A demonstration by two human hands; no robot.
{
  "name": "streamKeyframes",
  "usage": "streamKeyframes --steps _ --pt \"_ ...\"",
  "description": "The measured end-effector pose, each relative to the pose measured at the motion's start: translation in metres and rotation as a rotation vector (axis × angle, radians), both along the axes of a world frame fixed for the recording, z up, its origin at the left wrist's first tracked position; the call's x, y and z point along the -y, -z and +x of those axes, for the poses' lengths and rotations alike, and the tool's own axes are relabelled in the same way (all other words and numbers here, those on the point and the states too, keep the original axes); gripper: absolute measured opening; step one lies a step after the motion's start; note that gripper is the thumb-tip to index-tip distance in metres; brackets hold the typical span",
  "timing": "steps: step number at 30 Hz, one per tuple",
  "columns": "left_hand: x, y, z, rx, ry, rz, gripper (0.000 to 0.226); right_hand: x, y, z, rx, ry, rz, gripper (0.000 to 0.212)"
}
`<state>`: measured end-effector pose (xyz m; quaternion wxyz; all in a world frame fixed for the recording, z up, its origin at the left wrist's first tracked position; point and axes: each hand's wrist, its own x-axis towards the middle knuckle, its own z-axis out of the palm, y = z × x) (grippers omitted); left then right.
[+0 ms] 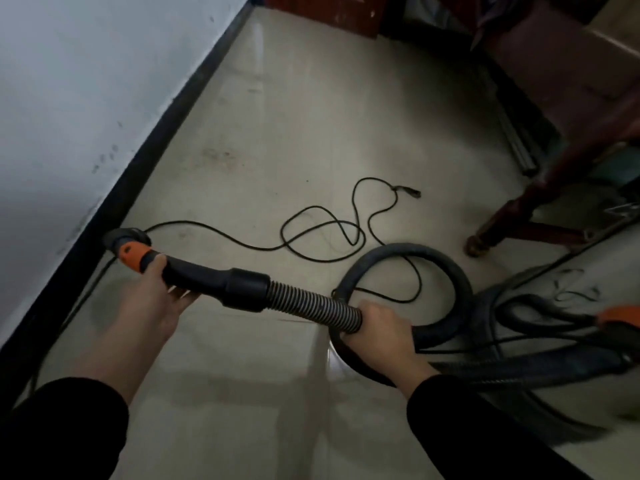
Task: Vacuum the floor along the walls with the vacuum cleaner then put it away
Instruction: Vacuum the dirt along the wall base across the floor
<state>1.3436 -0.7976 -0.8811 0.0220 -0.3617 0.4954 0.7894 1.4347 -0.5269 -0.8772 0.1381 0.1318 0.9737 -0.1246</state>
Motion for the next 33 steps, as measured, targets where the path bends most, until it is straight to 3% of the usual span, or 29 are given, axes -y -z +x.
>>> streamKeyframes --steps 4,9,17,20,24,26,31,33 --pt "0.004 -0.065 -0.003 0.033 -0.047 0.036 0.047 0.008 -0.073 0.007 -0.032 0.088 -0.222 0.023" --pt "0.020 -0.147 -0.010 0.051 0.039 0.010 0.046 0.024 -0.166 0.027 0.051 0.198 -0.459 0.018" --pt "0.036 -0.243 0.002 0.119 0.169 -0.138 0.053 0.071 -0.244 0.090 0.590 0.253 -0.513 0.025" --pt "0.038 -0.264 0.009 0.160 0.201 -0.150 0.050 0.079 -0.263 0.114 0.592 0.374 -0.788 0.016" --pt "0.039 -0.298 0.007 0.191 0.173 -0.134 0.051 0.070 -0.303 0.108 0.565 0.392 -0.952 0.010" --pt "0.037 -0.313 0.006 0.186 0.155 -0.135 0.048 0.063 -0.321 0.100 0.500 0.370 -0.906 0.011" --pt "0.021 -0.337 0.006 0.156 0.180 -0.146 0.046 0.049 -0.329 0.098 0.279 0.268 -0.516 0.018" --pt "0.011 -0.340 0.009 0.151 0.193 -0.154 0.033 0.041 -0.325 0.101 0.221 0.287 -0.445 0.028"
